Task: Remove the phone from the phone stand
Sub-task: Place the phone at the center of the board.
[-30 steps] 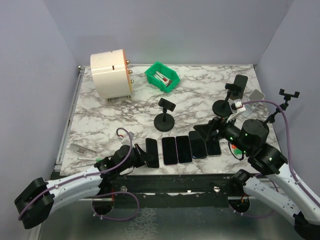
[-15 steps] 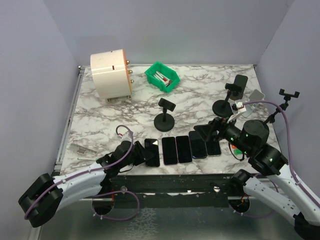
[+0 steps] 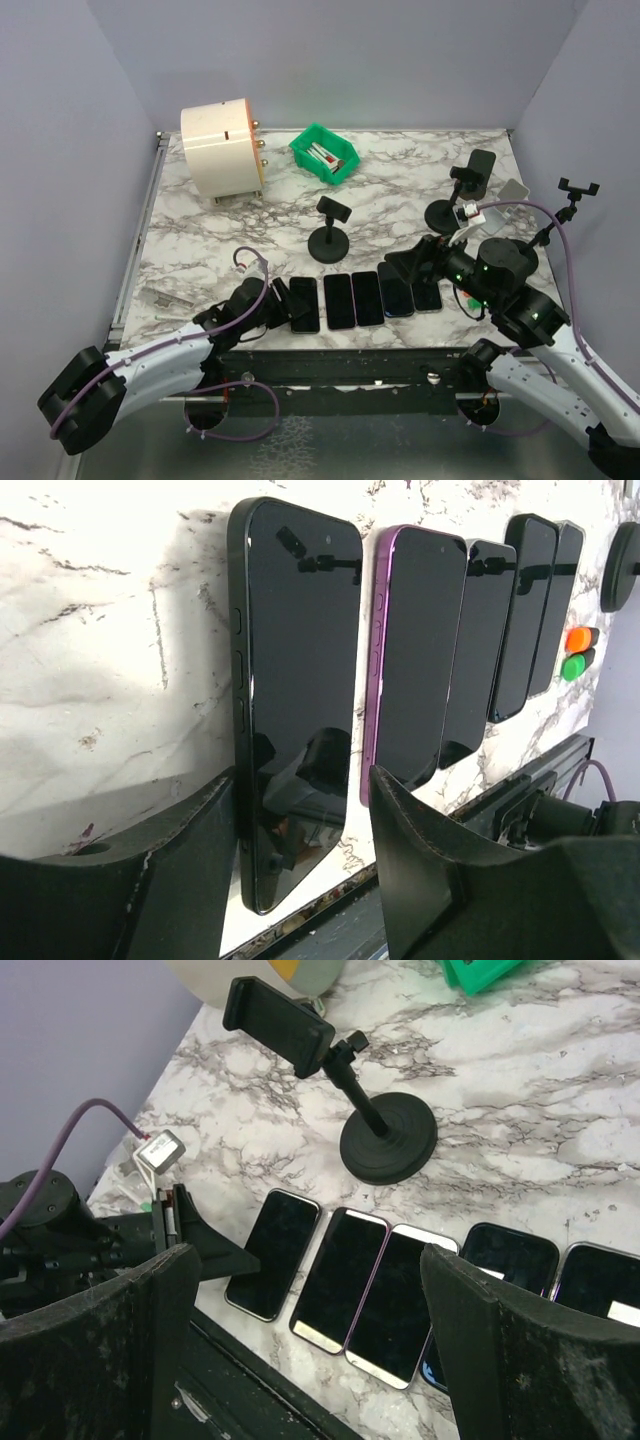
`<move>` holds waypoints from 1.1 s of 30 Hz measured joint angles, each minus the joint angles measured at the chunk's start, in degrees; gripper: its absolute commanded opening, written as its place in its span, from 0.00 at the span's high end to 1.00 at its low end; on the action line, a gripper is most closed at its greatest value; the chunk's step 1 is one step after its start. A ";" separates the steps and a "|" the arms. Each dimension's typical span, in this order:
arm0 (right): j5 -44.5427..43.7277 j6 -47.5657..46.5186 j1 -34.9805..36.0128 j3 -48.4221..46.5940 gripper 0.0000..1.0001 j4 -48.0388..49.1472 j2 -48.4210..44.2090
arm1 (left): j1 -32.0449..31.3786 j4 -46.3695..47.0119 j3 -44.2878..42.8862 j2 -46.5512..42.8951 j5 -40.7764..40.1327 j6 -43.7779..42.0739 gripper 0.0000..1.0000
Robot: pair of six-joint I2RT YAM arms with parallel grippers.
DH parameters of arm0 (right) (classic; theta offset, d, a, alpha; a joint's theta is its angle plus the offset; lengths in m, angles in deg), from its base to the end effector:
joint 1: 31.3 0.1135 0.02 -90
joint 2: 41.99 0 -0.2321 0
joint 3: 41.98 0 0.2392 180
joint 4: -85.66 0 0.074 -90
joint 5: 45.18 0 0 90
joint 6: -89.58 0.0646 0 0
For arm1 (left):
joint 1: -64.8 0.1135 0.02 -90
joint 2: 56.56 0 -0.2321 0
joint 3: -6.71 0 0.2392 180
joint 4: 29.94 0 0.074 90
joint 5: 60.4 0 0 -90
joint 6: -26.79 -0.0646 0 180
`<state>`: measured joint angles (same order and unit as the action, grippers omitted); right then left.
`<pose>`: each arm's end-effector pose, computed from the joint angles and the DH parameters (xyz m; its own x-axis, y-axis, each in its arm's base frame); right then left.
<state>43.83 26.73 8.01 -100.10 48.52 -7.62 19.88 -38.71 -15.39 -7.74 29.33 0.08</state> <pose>0.1417 0.1146 0.3088 -0.4425 0.2273 -0.8675 -0.4703 0.7648 0.4404 0.1374 -0.1365 0.1002 -0.8131 -0.4507 -0.3684 -0.0511 0.6857 -0.7261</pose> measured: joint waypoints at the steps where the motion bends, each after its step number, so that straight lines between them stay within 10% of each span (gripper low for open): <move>1: 0.02 0.02 0.00 0.09 0.05 0.00 0.15 | 0.00 -0.42 -0.52 0.46 -0.04 -0.39 0.42; 20: 0.57 -0.04 0.00 3.02 0.04 2.43 4.11 | 0.24 -13.00 -5.01 -4.33 -5.16 -3.85 0.24; 33: 3.69 -7.41 0.79 -1.40 0.05 17.22 24.20 | 0.31 -25.07 -24.72 -10.91 -11.52 -20.57 0.17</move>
<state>47.52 19.32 8.80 -101.50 65.74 16.58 20.18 -63.78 -40.11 -18.64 17.81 -20.49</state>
